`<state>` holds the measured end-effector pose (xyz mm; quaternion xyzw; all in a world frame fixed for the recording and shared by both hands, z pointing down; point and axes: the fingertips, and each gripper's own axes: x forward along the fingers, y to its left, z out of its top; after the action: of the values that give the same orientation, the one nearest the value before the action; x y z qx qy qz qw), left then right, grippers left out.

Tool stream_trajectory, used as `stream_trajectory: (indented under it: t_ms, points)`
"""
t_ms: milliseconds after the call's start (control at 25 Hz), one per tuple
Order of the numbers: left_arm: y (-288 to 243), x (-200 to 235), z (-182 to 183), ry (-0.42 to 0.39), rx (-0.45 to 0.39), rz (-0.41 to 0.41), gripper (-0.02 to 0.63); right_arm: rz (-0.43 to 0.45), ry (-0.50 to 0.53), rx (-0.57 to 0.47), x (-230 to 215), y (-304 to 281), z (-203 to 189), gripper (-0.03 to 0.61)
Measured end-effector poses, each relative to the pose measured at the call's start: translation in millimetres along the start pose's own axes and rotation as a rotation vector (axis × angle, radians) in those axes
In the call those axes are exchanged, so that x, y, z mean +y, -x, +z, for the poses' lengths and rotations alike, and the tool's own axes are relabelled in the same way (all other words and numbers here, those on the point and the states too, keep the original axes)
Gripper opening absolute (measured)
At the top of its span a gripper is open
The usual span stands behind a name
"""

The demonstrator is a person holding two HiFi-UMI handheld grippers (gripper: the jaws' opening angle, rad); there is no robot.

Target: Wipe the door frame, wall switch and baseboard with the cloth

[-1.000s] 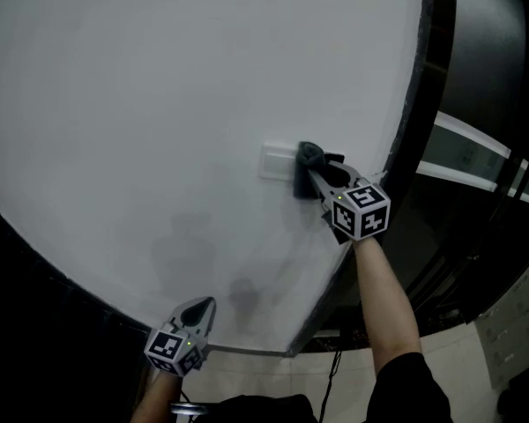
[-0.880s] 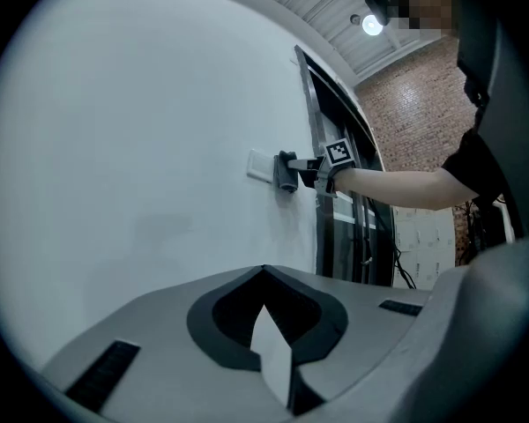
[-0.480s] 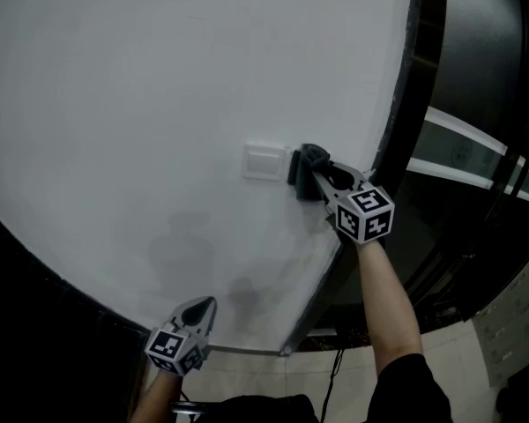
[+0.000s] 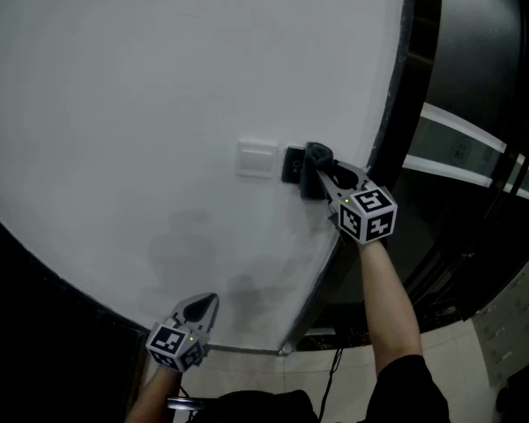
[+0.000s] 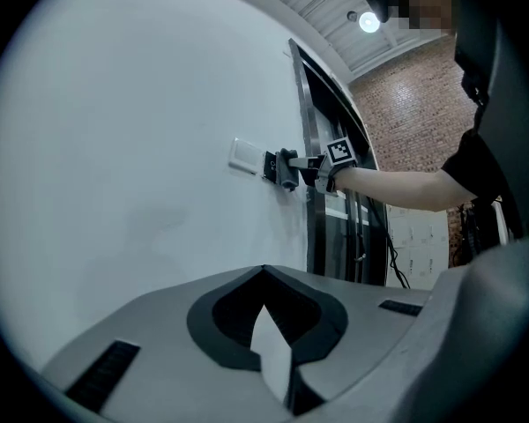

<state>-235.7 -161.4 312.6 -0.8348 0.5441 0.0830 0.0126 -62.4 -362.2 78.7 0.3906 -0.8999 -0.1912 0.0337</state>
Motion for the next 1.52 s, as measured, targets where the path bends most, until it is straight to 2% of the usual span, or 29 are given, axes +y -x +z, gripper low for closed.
stream_trajectory:
  t_ms: [200,280,600,760,920,1080,1520]
  points:
    - [3,3,6,-0.010,-0.005,0.012,0.002,-0.058,0.059,0.035,0,1,2,0.087]
    - [6,5,6,-0.010,-0.001,0.018,0.002,-0.049,0.068,0.024,11,2,9,0.086]
    - [25,21,4,-0.013,-0.016,0.077,0.002,0.217,0.135,-0.102,136,-43,64,0.086]
    - [40,35,11,-0.014,-0.037,0.131,0.002,0.299,0.120,-0.104,178,-81,66,0.086]
    - [53,49,15,-0.018,-0.039,0.180,0.002,0.239,0.043,-0.069,165,-112,43,0.086]
    - [61,62,9,-0.010,-0.024,0.205,0.002,0.179,-0.034,-0.081,144,-113,33,0.086]
    - [51,57,4,-0.006,-0.009,0.167,0.002,0.151,0.020,-0.106,140,-97,41,0.086]
